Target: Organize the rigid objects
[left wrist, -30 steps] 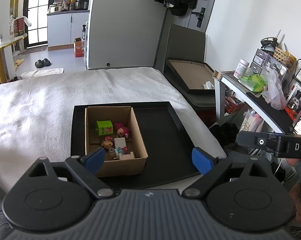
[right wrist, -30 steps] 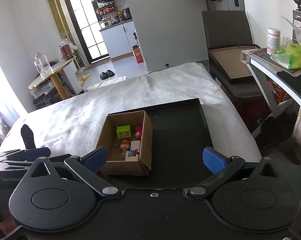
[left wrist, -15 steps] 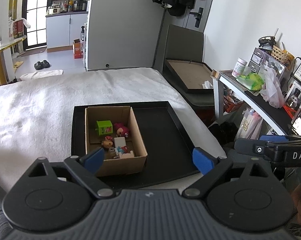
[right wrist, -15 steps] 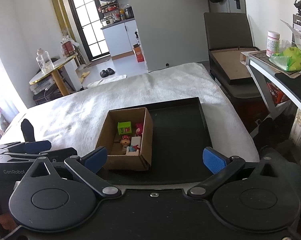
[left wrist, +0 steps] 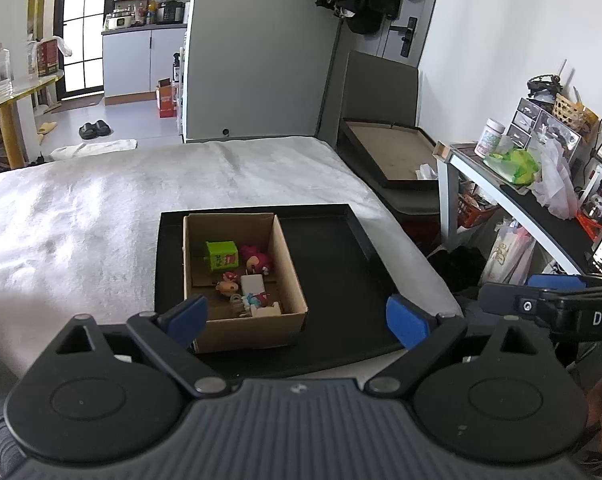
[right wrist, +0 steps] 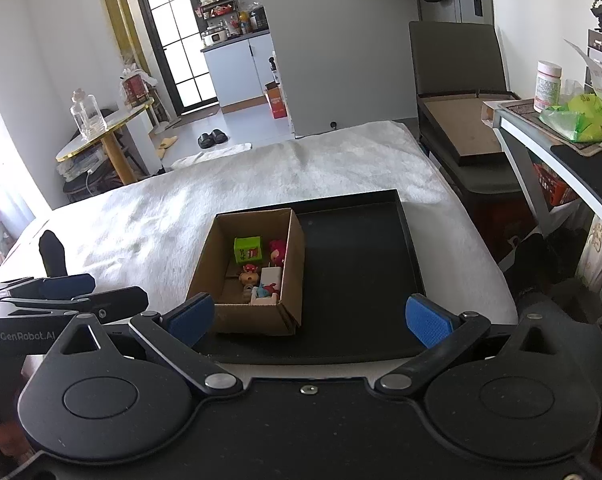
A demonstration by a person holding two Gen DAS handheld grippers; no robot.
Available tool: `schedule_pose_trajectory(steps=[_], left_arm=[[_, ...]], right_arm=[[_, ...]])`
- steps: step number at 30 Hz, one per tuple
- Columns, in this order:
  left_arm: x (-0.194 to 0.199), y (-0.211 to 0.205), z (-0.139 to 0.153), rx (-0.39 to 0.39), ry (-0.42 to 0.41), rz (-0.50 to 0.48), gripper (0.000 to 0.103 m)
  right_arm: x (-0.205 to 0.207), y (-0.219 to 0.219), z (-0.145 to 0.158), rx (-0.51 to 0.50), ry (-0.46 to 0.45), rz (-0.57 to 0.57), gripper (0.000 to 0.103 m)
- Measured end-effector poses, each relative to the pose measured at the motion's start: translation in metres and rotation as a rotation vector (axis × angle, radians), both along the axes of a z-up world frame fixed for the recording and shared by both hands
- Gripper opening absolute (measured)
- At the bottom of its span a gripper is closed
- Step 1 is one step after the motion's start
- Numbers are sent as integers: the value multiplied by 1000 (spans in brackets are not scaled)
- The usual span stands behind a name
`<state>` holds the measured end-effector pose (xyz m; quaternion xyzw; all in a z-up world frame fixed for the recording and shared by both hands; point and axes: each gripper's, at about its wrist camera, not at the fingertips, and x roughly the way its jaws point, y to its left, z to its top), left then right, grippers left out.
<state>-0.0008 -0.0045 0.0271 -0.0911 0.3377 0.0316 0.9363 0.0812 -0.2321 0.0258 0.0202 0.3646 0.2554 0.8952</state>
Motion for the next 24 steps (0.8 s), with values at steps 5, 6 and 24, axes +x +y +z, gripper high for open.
schedule_pose_trajectory(steps=[5,6,24], left_arm=[[0,1,1,5,2,2,96],[-1,1,1,7,2,2,96],[-1,1,2,21,13,11,96]], right_arm=[[0,1,0,-2,2,5,103],[0,1,0,-2,1,6,103],[-1,2,5,17,9,6,103]])
